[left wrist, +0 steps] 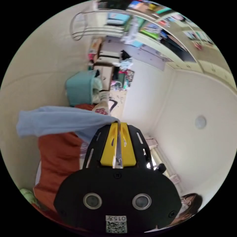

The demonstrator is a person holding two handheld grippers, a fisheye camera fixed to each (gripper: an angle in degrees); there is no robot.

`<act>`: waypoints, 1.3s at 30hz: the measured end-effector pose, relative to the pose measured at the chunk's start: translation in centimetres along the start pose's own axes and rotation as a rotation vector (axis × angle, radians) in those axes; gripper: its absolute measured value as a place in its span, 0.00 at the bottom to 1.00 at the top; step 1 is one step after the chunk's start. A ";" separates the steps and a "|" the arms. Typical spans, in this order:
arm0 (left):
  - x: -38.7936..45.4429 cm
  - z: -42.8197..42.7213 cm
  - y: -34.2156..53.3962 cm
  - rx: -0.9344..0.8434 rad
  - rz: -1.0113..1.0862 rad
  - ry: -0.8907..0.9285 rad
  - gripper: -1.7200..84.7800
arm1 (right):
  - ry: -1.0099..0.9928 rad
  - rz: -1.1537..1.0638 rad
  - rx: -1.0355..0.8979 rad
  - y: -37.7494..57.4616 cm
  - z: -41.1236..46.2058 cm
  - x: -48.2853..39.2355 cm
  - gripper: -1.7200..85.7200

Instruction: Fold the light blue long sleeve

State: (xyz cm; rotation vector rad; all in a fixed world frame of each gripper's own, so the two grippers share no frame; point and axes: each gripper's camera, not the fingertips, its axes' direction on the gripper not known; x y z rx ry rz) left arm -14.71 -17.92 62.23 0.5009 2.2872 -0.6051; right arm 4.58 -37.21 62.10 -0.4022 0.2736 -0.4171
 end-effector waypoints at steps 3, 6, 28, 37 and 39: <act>16.2 5.9 2.3 -0.099 0.362 -0.001 0.02 | -0.090 0.121 0.123 3.9 -4.0 3.0 0.01; 31.6 14.4 11.3 -0.339 0.799 -0.011 0.02 | -0.191 0.246 0.239 10.6 -8.9 6.2 0.01; 40.8 33.1 51.7 -1.073 1.854 -0.710 0.03 | -0.132 0.998 0.696 58.9 -26.4 13.1 0.06; 41.8 33.0 43.9 -1.051 1.647 -0.660 0.04 | -0.316 0.762 0.513 56.1 -28.3 13.0 0.11; 42.1 32.3 41.8 -1.002 1.615 -0.648 0.04 | -0.376 0.762 0.561 57.5 -29.3 13.1 0.11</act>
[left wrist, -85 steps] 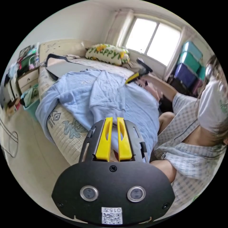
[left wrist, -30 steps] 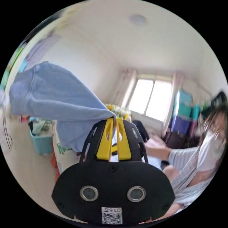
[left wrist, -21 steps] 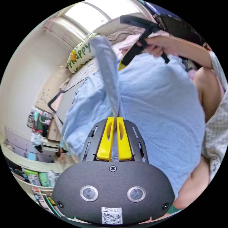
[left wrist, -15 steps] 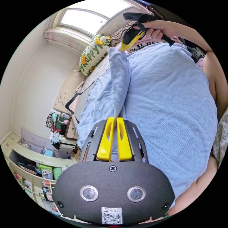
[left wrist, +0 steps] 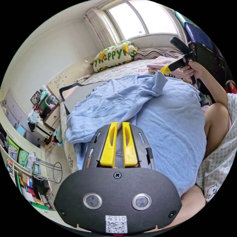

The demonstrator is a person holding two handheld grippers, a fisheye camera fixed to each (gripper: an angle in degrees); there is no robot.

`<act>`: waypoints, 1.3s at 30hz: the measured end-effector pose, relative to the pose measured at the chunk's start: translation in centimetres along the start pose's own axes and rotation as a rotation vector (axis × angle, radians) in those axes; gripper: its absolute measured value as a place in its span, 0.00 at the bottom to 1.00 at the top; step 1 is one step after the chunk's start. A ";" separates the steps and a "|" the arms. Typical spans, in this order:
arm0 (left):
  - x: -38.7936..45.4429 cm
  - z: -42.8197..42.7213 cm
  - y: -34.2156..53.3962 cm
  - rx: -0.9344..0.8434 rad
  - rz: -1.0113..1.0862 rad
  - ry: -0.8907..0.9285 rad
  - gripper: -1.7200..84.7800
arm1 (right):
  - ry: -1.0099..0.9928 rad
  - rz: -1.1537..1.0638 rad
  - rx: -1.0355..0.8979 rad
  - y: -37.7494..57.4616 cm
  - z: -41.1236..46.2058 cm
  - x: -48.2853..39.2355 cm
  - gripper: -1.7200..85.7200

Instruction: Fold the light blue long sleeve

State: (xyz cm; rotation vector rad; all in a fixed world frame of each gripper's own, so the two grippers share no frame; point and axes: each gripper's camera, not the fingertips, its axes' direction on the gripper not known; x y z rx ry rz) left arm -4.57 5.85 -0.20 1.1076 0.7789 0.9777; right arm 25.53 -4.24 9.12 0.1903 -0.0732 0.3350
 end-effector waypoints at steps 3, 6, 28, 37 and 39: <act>-3.1 -1.0 1.5 0.053 -0.084 0.040 0.04 | -0.031 -0.007 -0.015 0.2 -0.9 -0.3 0.11; -8.2 -3.4 4.5 0.179 -0.277 0.088 0.04 | -0.032 -0.039 -0.049 -0.1 -1.3 -1.2 0.12; -22.7 3.6 7.1 -0.166 -0.266 -0.030 0.16 | 0.097 0.049 0.271 0.4 -11.9 -3.3 0.03; -17.4 6.5 6.0 -0.207 -0.093 -0.207 0.15 | 0.164 0.103 0.439 1.6 -16.6 -4.1 0.03; -17.2 5.9 6.8 -0.166 -0.111 -0.280 0.13 | 0.166 0.099 0.419 1.3 -16.3 -4.4 0.03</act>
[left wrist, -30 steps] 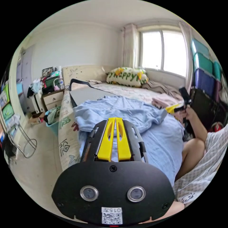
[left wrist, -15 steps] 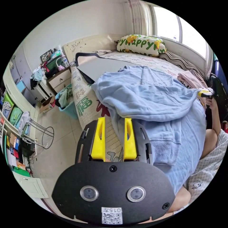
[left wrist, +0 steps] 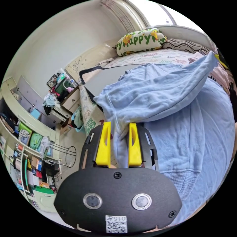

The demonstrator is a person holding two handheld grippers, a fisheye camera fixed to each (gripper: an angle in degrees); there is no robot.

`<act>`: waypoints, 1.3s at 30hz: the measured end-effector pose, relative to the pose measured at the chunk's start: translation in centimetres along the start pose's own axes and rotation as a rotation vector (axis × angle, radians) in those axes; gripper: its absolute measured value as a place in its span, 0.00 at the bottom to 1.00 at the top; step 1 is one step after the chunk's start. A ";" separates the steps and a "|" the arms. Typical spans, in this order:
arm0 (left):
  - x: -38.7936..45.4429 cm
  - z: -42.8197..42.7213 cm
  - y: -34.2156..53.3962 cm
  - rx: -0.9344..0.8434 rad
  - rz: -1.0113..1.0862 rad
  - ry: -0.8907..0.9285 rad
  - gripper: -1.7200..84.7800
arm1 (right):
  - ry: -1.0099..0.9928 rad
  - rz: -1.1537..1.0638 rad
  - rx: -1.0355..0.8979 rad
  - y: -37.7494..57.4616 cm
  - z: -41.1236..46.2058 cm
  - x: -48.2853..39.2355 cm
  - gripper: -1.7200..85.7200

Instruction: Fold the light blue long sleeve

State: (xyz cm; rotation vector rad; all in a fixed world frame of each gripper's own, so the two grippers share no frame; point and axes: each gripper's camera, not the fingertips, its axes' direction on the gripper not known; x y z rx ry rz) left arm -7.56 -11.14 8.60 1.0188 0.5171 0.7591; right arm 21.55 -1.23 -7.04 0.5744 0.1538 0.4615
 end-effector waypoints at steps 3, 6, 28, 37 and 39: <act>-2.7 -0.8 2.4 0.078 -0.156 -0.036 0.11 | -0.019 -0.025 -0.039 -0.2 0.7 -0.8 0.03; -6.5 -0.2 5.6 0.100 -0.331 0.032 0.11 | -0.067 -0.091 -0.135 -0.5 1.9 -2.1 0.03; -6.0 9.7 15.5 -0.090 -0.338 0.072 0.13 | -0.182 -0.529 -0.865 4.9 8.2 -8.1 0.04; -12.9 8.2 21.7 -0.026 -0.402 0.311 0.12 | -0.242 -0.377 -0.521 2.0 0.3 -3.7 0.02; -14.8 6.9 21.3 0.100 -0.463 0.374 0.11 | -0.211 -0.214 -0.355 0.5 -0.6 -0.3 0.03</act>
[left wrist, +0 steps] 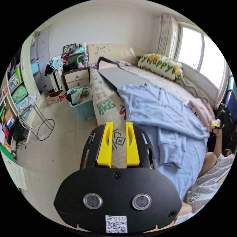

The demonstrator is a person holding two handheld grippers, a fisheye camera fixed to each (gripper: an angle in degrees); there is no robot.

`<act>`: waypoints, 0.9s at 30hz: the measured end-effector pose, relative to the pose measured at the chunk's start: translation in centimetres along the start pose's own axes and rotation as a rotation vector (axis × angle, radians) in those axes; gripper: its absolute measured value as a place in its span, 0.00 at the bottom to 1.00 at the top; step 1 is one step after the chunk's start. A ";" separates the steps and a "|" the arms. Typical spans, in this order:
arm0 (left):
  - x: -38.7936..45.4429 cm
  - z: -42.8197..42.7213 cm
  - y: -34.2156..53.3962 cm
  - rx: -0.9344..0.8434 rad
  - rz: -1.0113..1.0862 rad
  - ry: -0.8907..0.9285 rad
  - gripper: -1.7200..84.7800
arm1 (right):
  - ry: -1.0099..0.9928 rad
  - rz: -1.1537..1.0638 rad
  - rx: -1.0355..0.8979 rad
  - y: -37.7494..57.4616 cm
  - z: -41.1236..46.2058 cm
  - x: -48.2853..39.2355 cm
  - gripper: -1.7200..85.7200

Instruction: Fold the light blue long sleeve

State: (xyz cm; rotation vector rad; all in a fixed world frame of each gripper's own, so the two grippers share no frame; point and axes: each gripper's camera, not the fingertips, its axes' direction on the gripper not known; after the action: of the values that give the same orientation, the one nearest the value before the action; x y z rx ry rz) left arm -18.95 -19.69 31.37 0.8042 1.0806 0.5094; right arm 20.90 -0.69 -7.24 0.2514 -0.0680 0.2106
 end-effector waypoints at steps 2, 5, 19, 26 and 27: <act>0.5 0.5 -2.1 0.046 -0.020 0.025 0.10 | 0.027 0.099 0.066 0.0 0.0 2.2 0.04; 1.4 4.6 -6.4 0.044 -0.059 0.031 0.10 | 0.027 0.197 0.038 -0.4 1.6 4.6 0.07; 3.4 26.6 -14.4 -0.350 -0.070 0.021 0.13 | -0.041 0.108 -0.251 -1.4 6.5 5.5 0.08; 1.3 26.9 -13.3 -0.328 -0.111 0.025 0.04 | -0.022 0.066 -0.228 -0.7 6.0 5.6 0.03; 1.0 26.6 -13.2 -0.314 -0.121 0.044 0.04 | -0.014 0.059 -0.229 -0.6 6.0 5.5 0.03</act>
State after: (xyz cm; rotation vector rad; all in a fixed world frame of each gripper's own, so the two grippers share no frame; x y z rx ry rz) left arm 5.67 -35.75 26.80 0.4513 1.0501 0.5795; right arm 26.13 -1.74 -1.08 0.0231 -0.1126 0.2577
